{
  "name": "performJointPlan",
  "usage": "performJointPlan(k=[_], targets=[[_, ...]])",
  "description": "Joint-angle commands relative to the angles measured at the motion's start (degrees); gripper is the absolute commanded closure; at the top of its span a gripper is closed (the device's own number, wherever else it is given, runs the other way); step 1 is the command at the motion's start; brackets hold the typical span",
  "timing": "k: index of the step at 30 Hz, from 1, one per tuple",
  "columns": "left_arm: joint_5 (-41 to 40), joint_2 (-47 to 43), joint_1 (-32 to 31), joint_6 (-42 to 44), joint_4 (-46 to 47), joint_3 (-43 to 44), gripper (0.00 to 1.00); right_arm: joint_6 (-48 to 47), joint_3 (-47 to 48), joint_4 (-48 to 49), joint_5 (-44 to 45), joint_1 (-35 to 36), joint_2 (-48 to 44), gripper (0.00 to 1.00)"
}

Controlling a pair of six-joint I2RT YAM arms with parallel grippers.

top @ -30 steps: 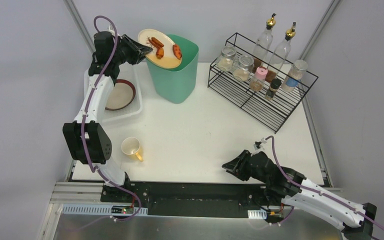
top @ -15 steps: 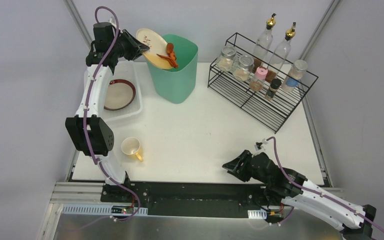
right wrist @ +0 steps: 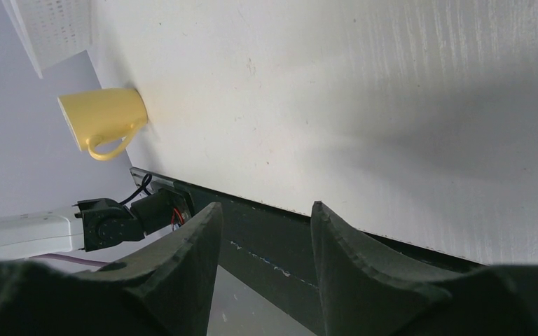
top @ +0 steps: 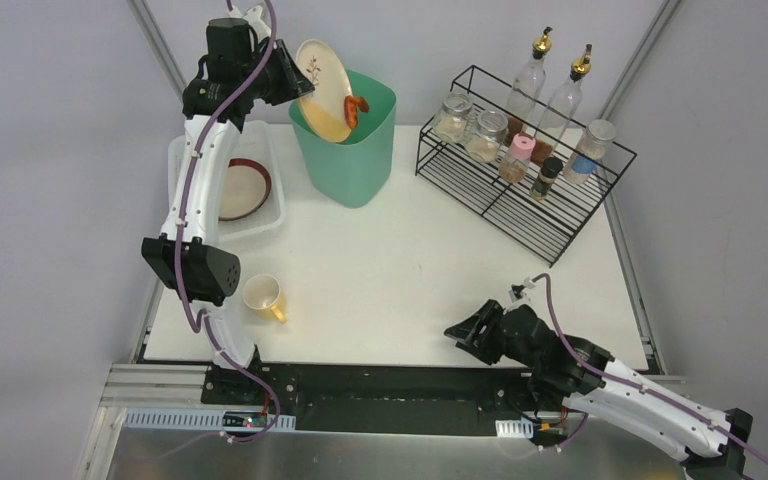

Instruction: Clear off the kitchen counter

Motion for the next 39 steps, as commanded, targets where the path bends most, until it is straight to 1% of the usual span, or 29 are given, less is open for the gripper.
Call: performJointPlan(k=[1, 8, 14, 18, 22, 29, 39], targets=[[-3.27, -2.65, -1.32, 7.81, 3.45, 4.56, 1.0, 0.47, -0.44, 0.06, 0.37, 0.26, -0.92, 0.48], [-12.22, -3.05, -6.06, 16.61, 3.13, 3.96, 1.0, 0.94, -0.62, -1.09, 0.65, 0.23, -2.16, 0.47], [-16.79, -3.53, -7.57, 19.46, 3.22, 3.94, 1.0, 0.97, -0.52, -1.37, 0.88, 0.28, -2.14, 0.47], [-19.13, -4.46, -7.67, 18.2, 3.61, 3.72, 1.0, 1.12, -0.75, -0.74, 0.69, 0.26, -1.72, 0.47], [-19.44, -5.43, -7.59, 15.95, 4.8, 4.77, 1.0, 1.13, -0.75, -0.09, 0.62, 0.29, -0.97, 0.47], [-24.57, -8.39, -7.58, 13.01, 6.21, 5.11, 1.0, 1.06, -0.84, 0.02, 0.5, 0.23, -0.91, 0.47], [-31.66, -16.33, -6.94, 6.47, 8.41, 2.45, 1.0, 1.04, -1.1, 0.36, 0.31, 0.25, -1.13, 0.47]])
